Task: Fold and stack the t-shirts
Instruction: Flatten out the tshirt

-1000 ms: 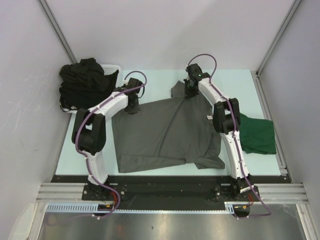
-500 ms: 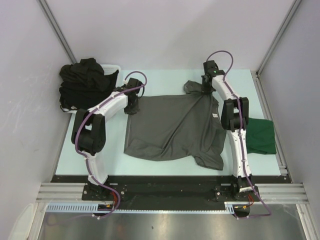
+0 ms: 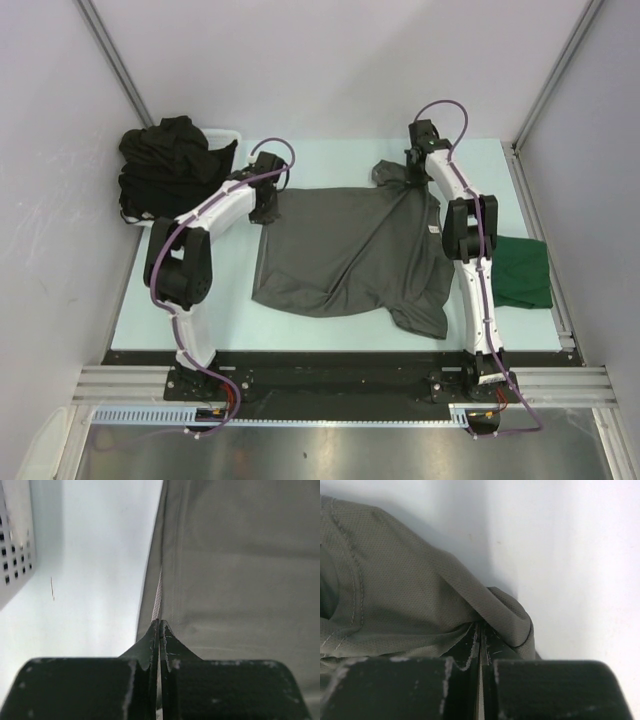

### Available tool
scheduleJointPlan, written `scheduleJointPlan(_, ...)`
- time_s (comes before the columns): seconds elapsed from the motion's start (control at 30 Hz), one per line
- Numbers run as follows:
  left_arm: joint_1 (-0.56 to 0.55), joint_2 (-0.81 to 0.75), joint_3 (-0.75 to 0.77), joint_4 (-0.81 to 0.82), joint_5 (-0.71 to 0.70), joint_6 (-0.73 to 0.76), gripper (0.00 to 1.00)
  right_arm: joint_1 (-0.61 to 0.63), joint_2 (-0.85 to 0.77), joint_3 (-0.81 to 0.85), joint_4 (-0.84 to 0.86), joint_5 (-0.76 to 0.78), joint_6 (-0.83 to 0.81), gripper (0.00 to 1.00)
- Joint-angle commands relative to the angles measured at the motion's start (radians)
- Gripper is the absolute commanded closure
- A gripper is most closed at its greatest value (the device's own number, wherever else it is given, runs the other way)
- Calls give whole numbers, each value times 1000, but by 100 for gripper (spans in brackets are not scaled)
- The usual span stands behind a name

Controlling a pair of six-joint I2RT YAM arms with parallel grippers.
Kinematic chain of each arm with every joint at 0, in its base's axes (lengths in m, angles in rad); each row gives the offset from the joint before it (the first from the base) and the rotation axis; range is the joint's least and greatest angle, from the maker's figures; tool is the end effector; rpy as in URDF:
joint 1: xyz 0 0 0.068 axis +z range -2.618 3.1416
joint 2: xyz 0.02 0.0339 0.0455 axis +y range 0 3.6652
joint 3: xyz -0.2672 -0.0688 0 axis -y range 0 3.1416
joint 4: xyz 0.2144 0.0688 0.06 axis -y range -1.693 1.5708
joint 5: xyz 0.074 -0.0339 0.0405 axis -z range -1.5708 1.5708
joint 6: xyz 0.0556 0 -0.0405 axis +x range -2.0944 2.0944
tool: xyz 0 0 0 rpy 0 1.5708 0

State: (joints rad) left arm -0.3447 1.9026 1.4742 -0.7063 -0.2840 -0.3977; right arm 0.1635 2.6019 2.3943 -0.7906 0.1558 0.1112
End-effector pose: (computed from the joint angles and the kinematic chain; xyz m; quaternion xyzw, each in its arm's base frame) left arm 0.3637 -0.1140 0.2162 -0.0562 0.9653 0.0511 0.2497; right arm 0.5354 0.0796 0.1570 -0.0030 0.9566 -0.0354 0.2891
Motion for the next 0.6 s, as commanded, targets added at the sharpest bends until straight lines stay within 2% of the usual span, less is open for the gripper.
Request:
scheduleJointPlan(0.0,7,41,98,44,17,14,100,41,-55,-30,-18,-67,28,100)
scheduleJointPlan(0.2,6,147,188,97,88,-4,100,30,-238,-92,7,-145,65,100)
scheduleJointPlan(0.33,4,228,285,96,120,-6,100,19,-305,-155,21,-145,58,100)
scheduleJointPlan(0.57,4,291,383,113,117,17,100,-5,-309,-181,25,-145,47,100)
